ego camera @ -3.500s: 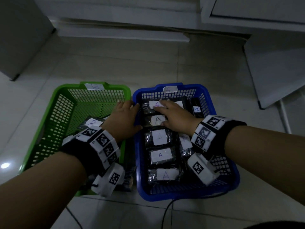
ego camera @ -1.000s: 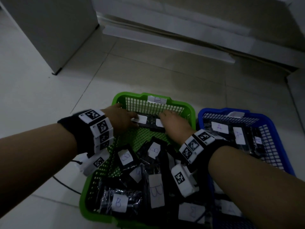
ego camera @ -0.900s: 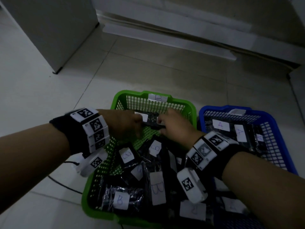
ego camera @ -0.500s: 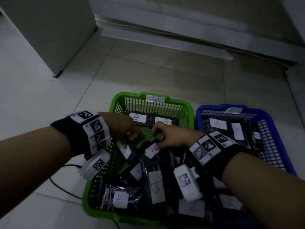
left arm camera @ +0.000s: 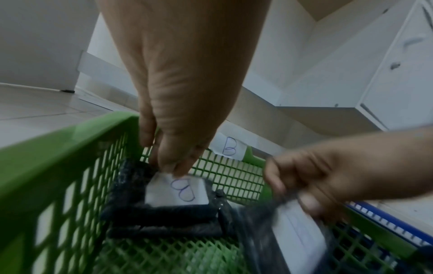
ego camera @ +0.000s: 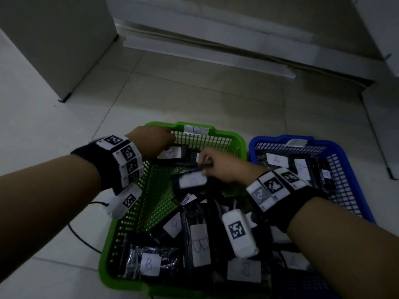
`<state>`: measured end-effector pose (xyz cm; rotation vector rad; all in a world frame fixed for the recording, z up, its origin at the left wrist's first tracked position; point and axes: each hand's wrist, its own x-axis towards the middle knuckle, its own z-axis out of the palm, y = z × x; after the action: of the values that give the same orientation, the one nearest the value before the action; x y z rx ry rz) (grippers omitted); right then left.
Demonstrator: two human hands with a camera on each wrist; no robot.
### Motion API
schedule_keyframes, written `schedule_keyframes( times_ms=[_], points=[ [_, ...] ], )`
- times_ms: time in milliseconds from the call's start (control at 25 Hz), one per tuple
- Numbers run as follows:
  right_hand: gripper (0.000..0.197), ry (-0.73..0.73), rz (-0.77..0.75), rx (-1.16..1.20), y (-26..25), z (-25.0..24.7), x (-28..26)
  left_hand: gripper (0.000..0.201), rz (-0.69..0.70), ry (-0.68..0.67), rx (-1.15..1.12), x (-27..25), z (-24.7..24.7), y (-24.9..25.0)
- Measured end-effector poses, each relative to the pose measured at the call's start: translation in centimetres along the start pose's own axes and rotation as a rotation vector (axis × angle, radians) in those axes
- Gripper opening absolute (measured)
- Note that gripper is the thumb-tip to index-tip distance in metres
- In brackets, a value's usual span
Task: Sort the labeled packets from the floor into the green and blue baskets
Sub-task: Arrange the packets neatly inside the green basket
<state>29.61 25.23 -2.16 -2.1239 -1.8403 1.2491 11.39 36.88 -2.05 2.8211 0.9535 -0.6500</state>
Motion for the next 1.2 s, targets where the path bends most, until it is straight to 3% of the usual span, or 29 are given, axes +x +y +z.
schedule_keyframes(
  times_ms=[80,160,280,360,400,520,680,840,960,1080,1200],
  points=[
    [0.012,0.236,0.079,0.048,0.1,-1.2,0.3,0.025,0.001,-0.005,0.053,-0.2,0.0,0.2],
    [0.019,0.38,0.08,-0.08,0.2,-1.7,0.4,0.025,0.043,-0.024,0.071,-0.3,0.2,0.2],
    [0.034,0.471,0.08,-0.416,0.3,-0.5,0.3,0.021,0.113,-0.095,0.017,-0.5,0.6,-0.3],
    [0.036,0.506,0.026,-0.48,0.5,0.2,0.3,0.021,0.129,-0.116,-0.011,-0.7,0.6,-0.5],
    [0.032,0.487,-0.065,-0.464,0.8,0.5,0.3,0.022,0.122,-0.127,-0.012,-0.7,0.4,-0.5],
    [0.027,0.244,-0.283,-0.464,1.4,0.9,0.4,0.029,0.09,-0.194,0.032,-0.8,0.5,-0.2],
    [0.028,0.292,-0.159,-0.554,2.3,0.9,1.1,0.035,0.081,-0.226,0.079,-0.9,0.8,0.4],
    [0.051,0.232,-0.127,-0.595,2.4,0.4,1.3,0.036,0.077,-0.243,0.113,-0.8,0.6,0.5],
    [0.037,0.306,-0.101,-0.562,2.1,0.3,1.6,0.038,0.092,-0.246,0.14,-0.9,0.3,0.5],
    [0.025,0.229,-0.087,-0.528,2.3,0.5,1.8,0.035,0.1,-0.251,0.188,-1.2,0.2,0.7],
    [0.016,0.184,-0.083,-0.444,2.0,-0.1,1.7,0.038,0.173,-0.075,0.12,-1.3,-0.2,1.5]
  ],
)
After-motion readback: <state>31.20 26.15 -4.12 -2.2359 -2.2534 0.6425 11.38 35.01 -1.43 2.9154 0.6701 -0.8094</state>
